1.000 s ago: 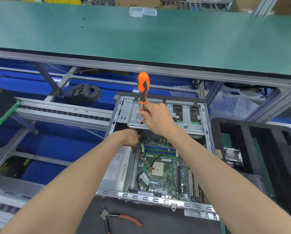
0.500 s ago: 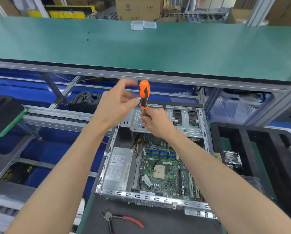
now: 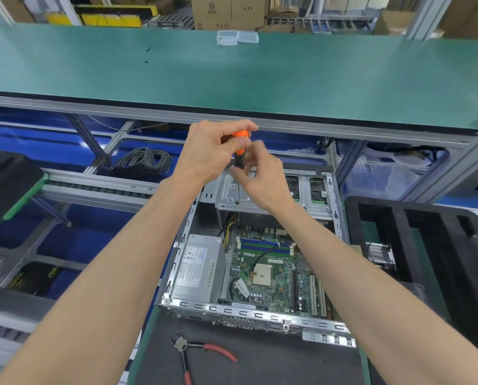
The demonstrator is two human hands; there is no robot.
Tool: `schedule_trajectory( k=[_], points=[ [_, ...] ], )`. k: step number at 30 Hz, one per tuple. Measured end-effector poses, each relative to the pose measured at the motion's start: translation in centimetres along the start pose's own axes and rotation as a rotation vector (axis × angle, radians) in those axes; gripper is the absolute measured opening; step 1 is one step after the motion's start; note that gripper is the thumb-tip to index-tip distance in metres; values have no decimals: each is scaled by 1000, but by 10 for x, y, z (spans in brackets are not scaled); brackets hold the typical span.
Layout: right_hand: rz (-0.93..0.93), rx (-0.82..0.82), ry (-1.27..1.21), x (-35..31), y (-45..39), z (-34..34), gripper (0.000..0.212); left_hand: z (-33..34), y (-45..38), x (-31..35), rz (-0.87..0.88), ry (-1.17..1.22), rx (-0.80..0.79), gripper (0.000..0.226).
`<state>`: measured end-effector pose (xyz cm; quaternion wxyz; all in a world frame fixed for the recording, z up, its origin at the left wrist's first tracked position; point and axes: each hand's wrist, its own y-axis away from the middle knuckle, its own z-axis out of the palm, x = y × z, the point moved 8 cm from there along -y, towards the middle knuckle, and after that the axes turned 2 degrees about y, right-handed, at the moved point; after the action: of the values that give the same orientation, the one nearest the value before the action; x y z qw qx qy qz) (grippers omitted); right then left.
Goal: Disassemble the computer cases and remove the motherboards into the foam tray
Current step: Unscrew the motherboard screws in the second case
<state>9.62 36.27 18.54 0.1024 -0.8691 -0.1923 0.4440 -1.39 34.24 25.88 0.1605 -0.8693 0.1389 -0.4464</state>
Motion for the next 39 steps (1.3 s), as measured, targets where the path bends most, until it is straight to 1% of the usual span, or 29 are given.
schedule_trajectory(
  k=[2, 3, 6, 8, 10, 11, 15, 16, 18, 20, 23, 25, 27, 29, 31, 33, 34, 35, 37, 39],
  points=[
    [-13, 110, -83, -18, -6, -12, 45, -3, 2, 5, -2, -28, 50, 21],
    [-13, 142, -80, -24, -8, -15, 45, -3, 2, 6, -9, -55, 79, 23],
    [18, 225, -78, -27, -4, -23, 33, -5, 3, 7, -34, -123, 181, 21],
    [27, 204, -91, -24, -1, -22, 24, -4, 6, 11, -15, -215, 214, 26],
    [-1, 159, -85, -24, -1, -21, 16, -5, 9, 14, 15, -280, 195, 26],
    [-22, 132, -76, -25, -1, -20, 13, -5, 11, 15, 30, -271, 162, 26],
    [-88, -16, -129, -32, -4, -15, 6, -9, 11, 14, 73, -115, 10, 40],
    [-91, -41, -133, -34, -4, -13, 5, -9, 9, 14, 74, -113, 1, 40],
    [-71, -78, -150, -31, -5, -9, 6, -12, 7, 14, 61, -125, 37, 34],
    [-35, -65, -170, -27, -3, -8, 15, -14, 6, 13, 24, -106, 93, 31],
    [65, 70, -122, -16, 3, -11, 34, -11, 6, 9, -23, -107, 160, 31],
    [85, 137, -59, -15, 4, -13, 32, -8, 5, 12, -13, -165, 200, 31],
    [67, 113, -50, -17, 1, -9, 18, -8, 4, 13, -24, -241, 223, 33],
    [48, 68, -26, -17, -1, -4, 20, -9, 2, 12, -55, -261, 190, 29],
    [30, 12, -21, -19, 0, 1, 15, -6, 0, 14, -15, -160, 78, 23],
    [15, -31, -60, -20, 0, 2, 4, -4, 1, 16, 8, -72, -53, 39],
    [16, -48, -81, -20, -1, 2, 1, -4, 0, 14, 0, -68, -90, 46],
    [20, -68, -101, -20, -1, 1, 3, -6, -1, 12, -14, -82, -100, 48],
    [34, -108, -138, -19, -1, 1, 8, -8, -3, 9, -28, -108, -83, 42],
    [41, -77, -121, -19, 0, -3, 16, -8, -4, 9, -6, -126, -59, 33]
  ],
)
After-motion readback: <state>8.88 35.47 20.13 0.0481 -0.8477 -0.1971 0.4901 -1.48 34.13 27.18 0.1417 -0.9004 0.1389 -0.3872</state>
